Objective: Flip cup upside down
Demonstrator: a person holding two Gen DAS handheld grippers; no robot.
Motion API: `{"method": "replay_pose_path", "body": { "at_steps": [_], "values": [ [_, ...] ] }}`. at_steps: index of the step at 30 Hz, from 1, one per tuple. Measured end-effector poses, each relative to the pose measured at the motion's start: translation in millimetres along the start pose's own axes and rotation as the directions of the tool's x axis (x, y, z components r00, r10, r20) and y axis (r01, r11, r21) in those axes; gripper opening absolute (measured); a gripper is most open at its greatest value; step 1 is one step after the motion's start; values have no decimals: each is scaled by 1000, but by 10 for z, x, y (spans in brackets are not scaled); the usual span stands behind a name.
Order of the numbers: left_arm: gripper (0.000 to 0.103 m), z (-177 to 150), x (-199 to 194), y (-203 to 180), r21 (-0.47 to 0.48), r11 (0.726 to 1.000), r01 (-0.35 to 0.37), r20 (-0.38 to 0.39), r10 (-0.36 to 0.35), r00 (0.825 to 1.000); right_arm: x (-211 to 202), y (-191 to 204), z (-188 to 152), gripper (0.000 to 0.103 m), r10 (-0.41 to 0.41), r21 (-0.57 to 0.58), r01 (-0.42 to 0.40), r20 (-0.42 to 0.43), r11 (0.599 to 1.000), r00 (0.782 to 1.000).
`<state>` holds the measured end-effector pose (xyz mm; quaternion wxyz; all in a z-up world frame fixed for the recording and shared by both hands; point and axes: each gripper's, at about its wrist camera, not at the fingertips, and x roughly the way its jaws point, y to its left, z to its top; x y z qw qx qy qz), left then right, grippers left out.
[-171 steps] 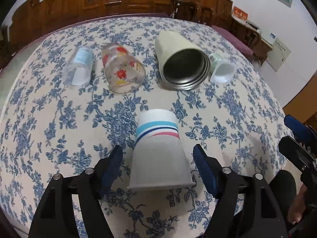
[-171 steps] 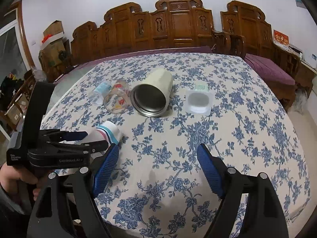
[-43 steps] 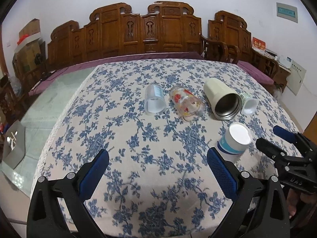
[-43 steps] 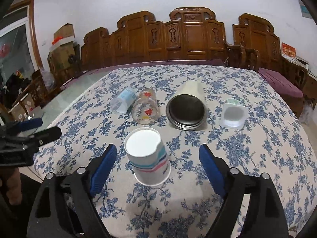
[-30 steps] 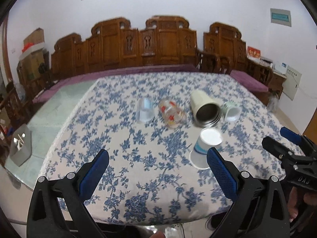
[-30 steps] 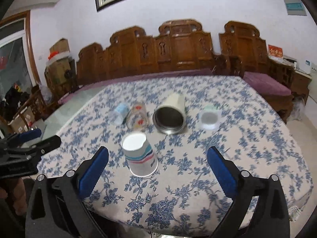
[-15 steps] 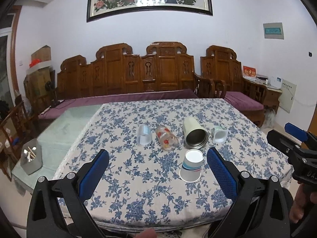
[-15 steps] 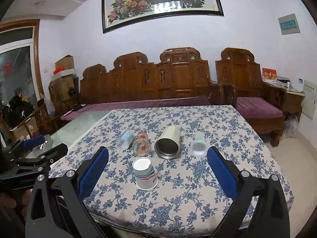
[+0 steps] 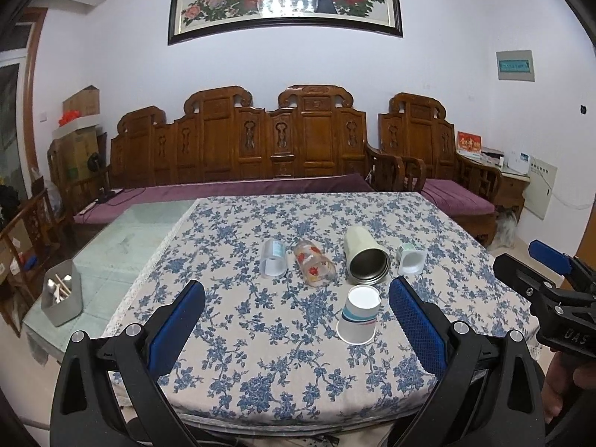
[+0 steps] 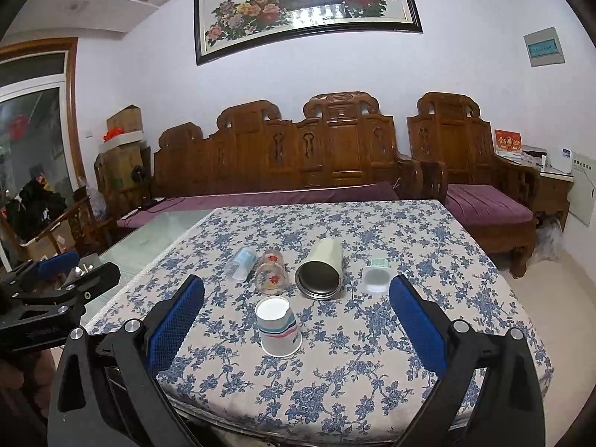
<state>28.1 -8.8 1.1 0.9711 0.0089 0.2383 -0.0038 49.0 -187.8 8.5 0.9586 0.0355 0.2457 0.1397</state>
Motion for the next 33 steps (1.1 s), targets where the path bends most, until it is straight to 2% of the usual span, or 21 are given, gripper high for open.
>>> {"method": "replay_pose_path", "body": {
  "at_steps": [33],
  "values": [
    [95, 17, -34, -25, 6, 1000, 4, -4, -4, 1000, 31, 16, -41, 100, 11, 6, -11, -3, 1000, 1000]
  ]
}}
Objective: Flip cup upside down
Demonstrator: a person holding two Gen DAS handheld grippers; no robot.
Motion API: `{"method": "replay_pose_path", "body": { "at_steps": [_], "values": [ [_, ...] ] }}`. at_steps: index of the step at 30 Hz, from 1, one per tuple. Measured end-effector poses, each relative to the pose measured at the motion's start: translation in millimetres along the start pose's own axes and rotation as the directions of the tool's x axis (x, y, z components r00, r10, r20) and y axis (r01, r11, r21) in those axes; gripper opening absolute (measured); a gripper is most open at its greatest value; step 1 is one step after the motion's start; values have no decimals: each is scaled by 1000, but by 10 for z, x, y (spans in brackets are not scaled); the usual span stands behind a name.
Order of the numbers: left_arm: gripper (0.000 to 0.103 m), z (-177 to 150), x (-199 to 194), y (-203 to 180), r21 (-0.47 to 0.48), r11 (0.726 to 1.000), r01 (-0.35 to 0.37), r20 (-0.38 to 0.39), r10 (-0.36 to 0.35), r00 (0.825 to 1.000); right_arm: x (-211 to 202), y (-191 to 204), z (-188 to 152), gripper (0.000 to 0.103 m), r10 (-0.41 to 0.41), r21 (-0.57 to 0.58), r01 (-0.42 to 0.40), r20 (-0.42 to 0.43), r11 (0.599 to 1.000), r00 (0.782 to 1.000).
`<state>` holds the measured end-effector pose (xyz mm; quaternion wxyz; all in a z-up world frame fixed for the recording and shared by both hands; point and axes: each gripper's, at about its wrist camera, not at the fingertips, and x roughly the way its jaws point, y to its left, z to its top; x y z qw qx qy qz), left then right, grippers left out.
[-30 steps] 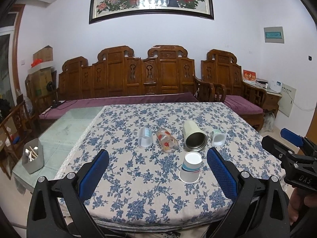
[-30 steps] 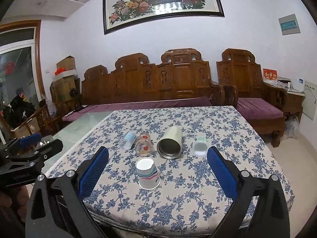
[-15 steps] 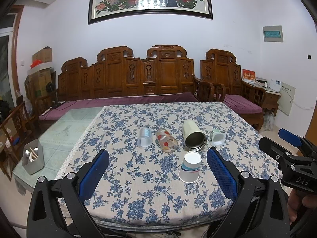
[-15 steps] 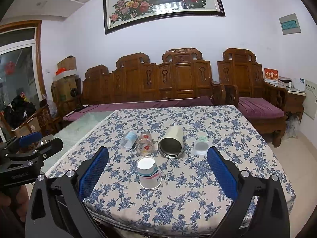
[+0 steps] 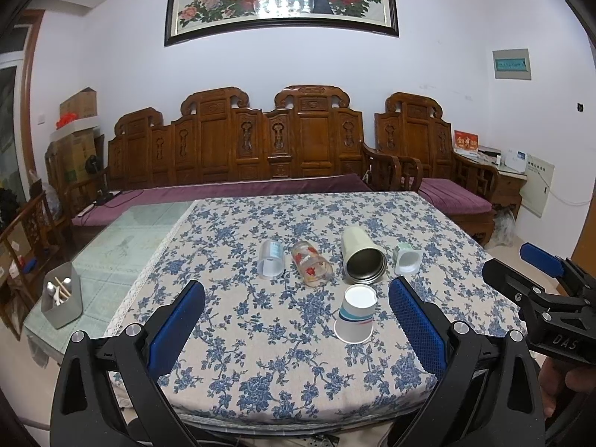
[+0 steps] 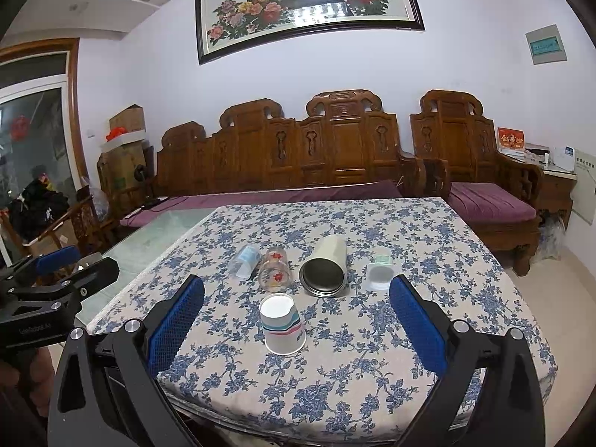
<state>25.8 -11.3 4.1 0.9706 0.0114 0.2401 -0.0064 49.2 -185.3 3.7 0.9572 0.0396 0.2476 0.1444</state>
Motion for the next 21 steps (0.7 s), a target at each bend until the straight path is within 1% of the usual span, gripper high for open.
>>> {"method": "replay_pose_path", "body": {
  "at_steps": [21],
  "values": [
    [95, 17, -33, -33, 0, 1000, 6, 9, -6, 1000, -1, 3, 6, 100, 2, 0, -2, 1, 1000, 1000]
  ]
}}
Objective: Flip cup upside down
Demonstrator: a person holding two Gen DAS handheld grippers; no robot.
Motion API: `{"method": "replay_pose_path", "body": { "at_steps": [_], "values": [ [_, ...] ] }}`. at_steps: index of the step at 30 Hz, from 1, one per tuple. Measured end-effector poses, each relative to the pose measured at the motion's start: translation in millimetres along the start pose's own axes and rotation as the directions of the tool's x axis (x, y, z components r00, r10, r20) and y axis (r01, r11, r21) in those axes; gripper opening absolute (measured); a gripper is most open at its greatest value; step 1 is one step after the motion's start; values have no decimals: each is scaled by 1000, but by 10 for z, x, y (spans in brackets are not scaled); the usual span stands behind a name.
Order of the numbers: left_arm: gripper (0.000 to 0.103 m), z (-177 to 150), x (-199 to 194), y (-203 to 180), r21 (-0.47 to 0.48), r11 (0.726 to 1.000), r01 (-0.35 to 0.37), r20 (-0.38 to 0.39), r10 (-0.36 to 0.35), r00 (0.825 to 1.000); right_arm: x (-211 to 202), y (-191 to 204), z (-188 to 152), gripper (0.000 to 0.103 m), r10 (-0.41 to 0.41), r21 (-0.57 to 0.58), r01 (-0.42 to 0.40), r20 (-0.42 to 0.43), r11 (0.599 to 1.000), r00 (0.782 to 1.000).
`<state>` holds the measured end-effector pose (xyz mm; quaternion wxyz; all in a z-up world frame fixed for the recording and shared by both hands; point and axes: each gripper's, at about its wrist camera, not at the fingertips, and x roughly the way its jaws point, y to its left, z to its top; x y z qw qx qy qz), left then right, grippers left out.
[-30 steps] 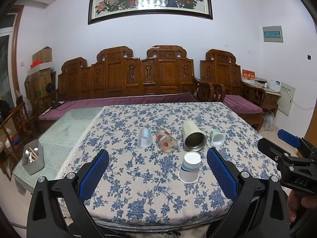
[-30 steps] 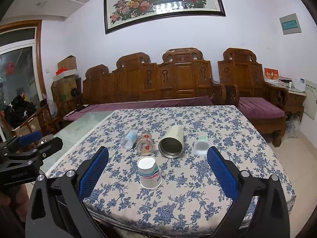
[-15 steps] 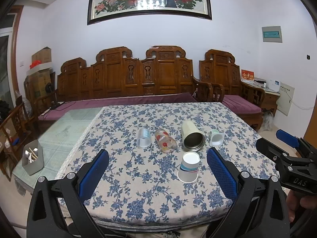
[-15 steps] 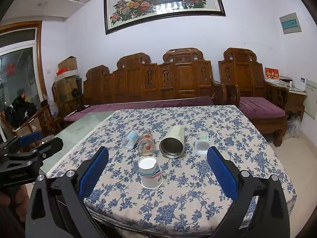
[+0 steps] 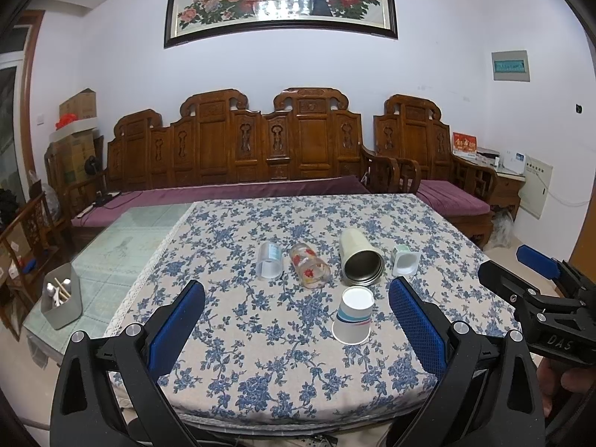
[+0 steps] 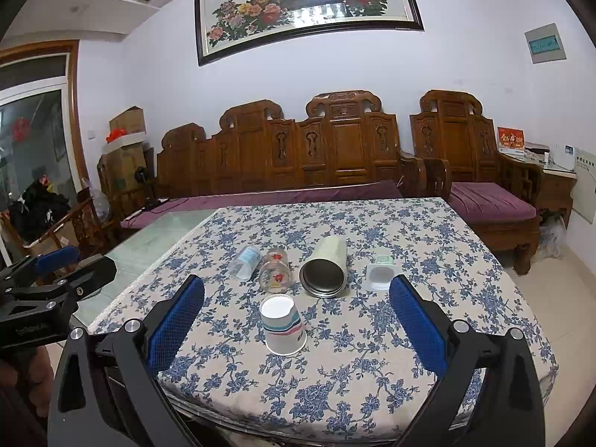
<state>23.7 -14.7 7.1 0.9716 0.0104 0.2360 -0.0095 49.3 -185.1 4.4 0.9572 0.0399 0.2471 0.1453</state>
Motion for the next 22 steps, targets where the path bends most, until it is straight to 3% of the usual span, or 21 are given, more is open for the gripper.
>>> {"method": "replay_pose_path", "body": {
  "at_steps": [22],
  "values": [
    [95, 14, -11, 11, -1, 1000, 0, -1, 0, 1000, -1, 3, -5, 100, -1, 0, 1, 2, 1000, 1000]
  ]
}}
